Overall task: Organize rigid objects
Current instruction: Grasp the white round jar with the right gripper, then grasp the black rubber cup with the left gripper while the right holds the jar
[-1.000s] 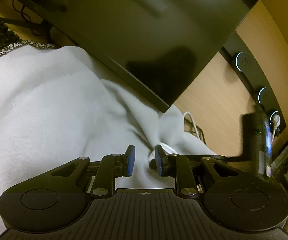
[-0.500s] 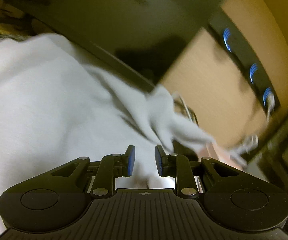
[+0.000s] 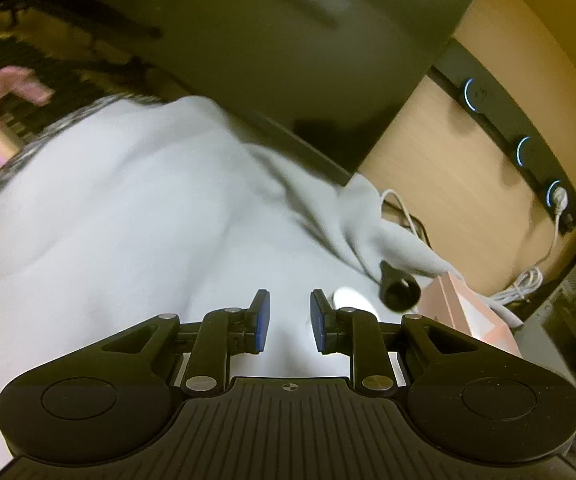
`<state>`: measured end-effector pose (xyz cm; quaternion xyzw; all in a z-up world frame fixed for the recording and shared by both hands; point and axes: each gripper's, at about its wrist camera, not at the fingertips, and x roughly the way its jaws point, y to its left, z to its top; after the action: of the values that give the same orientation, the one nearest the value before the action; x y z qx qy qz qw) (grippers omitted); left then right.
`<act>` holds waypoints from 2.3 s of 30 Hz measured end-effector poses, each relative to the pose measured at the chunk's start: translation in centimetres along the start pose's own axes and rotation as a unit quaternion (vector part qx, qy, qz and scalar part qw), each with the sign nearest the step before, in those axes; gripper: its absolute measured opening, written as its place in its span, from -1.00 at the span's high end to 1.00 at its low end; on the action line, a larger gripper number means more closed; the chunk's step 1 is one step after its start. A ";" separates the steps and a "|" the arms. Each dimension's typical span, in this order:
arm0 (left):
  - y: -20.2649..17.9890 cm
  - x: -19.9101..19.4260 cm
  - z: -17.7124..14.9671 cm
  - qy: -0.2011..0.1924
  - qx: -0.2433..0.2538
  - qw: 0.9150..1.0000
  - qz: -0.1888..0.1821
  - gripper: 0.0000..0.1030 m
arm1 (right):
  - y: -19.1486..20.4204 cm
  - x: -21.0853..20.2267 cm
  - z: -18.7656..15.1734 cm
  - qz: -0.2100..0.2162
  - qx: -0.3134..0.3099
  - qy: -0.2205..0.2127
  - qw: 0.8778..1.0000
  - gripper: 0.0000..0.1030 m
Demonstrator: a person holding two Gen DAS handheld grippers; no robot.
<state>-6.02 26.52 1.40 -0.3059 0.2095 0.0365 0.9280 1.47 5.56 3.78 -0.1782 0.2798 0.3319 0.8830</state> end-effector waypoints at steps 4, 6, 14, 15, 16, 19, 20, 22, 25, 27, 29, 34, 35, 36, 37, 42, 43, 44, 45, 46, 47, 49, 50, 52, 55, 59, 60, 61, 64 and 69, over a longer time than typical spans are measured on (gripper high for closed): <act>1.2 -2.7 -1.1 -0.001 -0.014 1.000 0.004 0.53 | 0.0 6.4 2.2 -0.008 0.012 0.045 0.999 -0.13; 1.6 -3.4 -1.4 0.000 -0.013 1.000 0.005 0.53 | -0.6 6.6 2.5 0.018 0.044 0.054 0.997 -0.04; -3.3 -1.2 -3.7 0.085 0.090 0.986 -0.113 0.53 | -3.0 -3.6 -1.6 0.077 0.073 0.082 0.991 -0.02; -4.3 -0.8 -4.3 0.100 0.103 0.981 -0.134 0.53 | -3.6 -5.1 -2.6 0.068 0.076 0.087 0.991 -0.01; -5.1 -0.4 -4.9 0.111 0.110 0.977 -0.148 0.53 | -4.3 -6.4 -3.4 0.058 0.078 0.090 0.991 -0.01; -6.7 0.6 -6.1 0.130 0.115 0.971 -0.168 0.53 | -6.1 -9.7 -5.6 0.015 0.091 0.101 0.991 -0.01; -6.9 0.8 -6.3 0.134 0.116 0.970 -0.169 0.53 | -6.7 -10.5 -6.1 0.002 0.101 0.105 0.989 -0.01; -7.2 1.1 -6.7 0.141 0.120 0.968 -0.171 0.53 | -7.9 -11.5 -6.6 -0.006 0.115 0.110 0.987 -0.01; -7.3 1.1 -6.9 0.145 0.121 0.969 -0.160 0.53 | -9.1 -11.6 -6.8 -0.020 0.127 0.105 0.986 -0.01; -7.1 0.8 -6.9 0.142 0.117 0.972 -0.147 0.53 | -9.7 -10.7 -6.5 -0.017 0.133 0.097 0.986 0.02; -6.9 0.6 -6.7 0.138 0.114 0.975 -0.134 0.53 | -10.1 -9.2 -6.2 -0.011 0.134 0.093 0.987 0.27; -6.8 0.4 -5.9 0.130 0.126 0.978 -0.100 0.53 | -11.0 -7.5 -5.6 0.011 0.154 0.069 0.986 0.22; -7.1 0.6 -5.8 0.128 0.133 0.978 -0.094 0.53 | -11.1 -7.6 -5.8 0.009 0.152 0.062 0.986 0.09; -7.6 1.0 -5.4 0.125 0.145 0.978 -0.086 0.53 | -11.1 -7.8 -6.2 0.002 0.148 0.054 0.988 0.02; -8.2 1.5 -4.9 0.120 0.158 0.977 -0.081 0.53 | -11.1 -8.1 -6.6 -0.009 0.144 0.045 0.989 -0.06; -11.8 5.4 -1.8 0.099 0.202 0.972 -0.073 0.53 | -11.7 -10.2 -9.8 -0.047 0.136 -0.023 0.989 -0.10; -12.5 6.5 -1.1 0.100 0.203 0.971 -0.073 0.53 | -12.1 -10.6 -10.3 -0.048 0.145 -0.039 0.987 -0.11; -13.3 7.7 -0.2 0.103 0.201 0.971 -0.076 0.53 | -12.5 -11.2 -11.0 -0.047 0.157 -0.060 0.985 -0.13; -14.1 9.1 0.7 0.107 0.197 0.972 -0.077 0.53 | -13.0 -11.6 -11.6 -0.046 0.165 -0.078 0.982 -0.16; -15.0 10.5 1.7 0.109 0.195 0.972 -0.074 0.53 | -13.2 -11.9 -12.1 -0.046 0.171 -0.092 0.980 -0.20; -15.9 11.9 2.4 0.110 0.199 0.972 -0.066 0.53 | -13.5 -12.2 -12.6 -0.046 0.176 -0.106 0.978 -0.24; -17.7 14.4 3.3 0.107 0.216 0.970 -0.045 0.53 | -14.2 -12.0 -13.5 -0.043 0.190 -0.113 0.974 -0.26; -18.5 15.8 3.6 0.106 0.228 0.967 -0.033 0.53 | -14.5 -11.9 -13.6 -0.042 0.197 -0.104 0.974 -0.26; -19.7 18.6 3.6 0.112 0.248 0.962 -0.006 0.53 | -14.9 -12.0 -13.7 -0.031 0.206 -0.108 0.972 -0.27; -20.7 22.0 2.7 0.136 0.277 0.951 0.027 0.50 | -15.1 -12.0 -13.8 -0.017 0.210 -0.105 0.972 -0.28; -21.0 23.7 1.2 0.152 0.300 0.941 0.044 0.12 | -14.7 -12.0 -13.9 -0.004 0.203 -0.099 0.974 -0.29; -21.0 23.8 0.9 0.155 0.308 0.937 0.050 0.05 | -14.6 -12.2 -13.9 -0.003 0.200 -0.100 0.975 -0.30; -21.0 23.9 0.6 0.157 0.319 0.933 0.051 0.06 | -14.5 -12.2 -13.9 -0.003 0.198 -0.100 0.975 -0.33; -21.2 23.7 0.1 0.147 0.338 0.928 0.049 0.06 | -14.4 -12.2 -13.9 -0.002 0.198 -0.097 0.975 -0.34; -21.2 23.6 0.4 0.149 0.337 0.928 0.050 0.04 | -14.9 -12.2 -14.0 -0.001 0.209 -0.095 0.973 -0.34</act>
<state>19.76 8.15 3.64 0.0337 0.3604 -0.0364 0.9315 -1.19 -18.06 2.29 0.0424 0.2577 0.2805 0.9236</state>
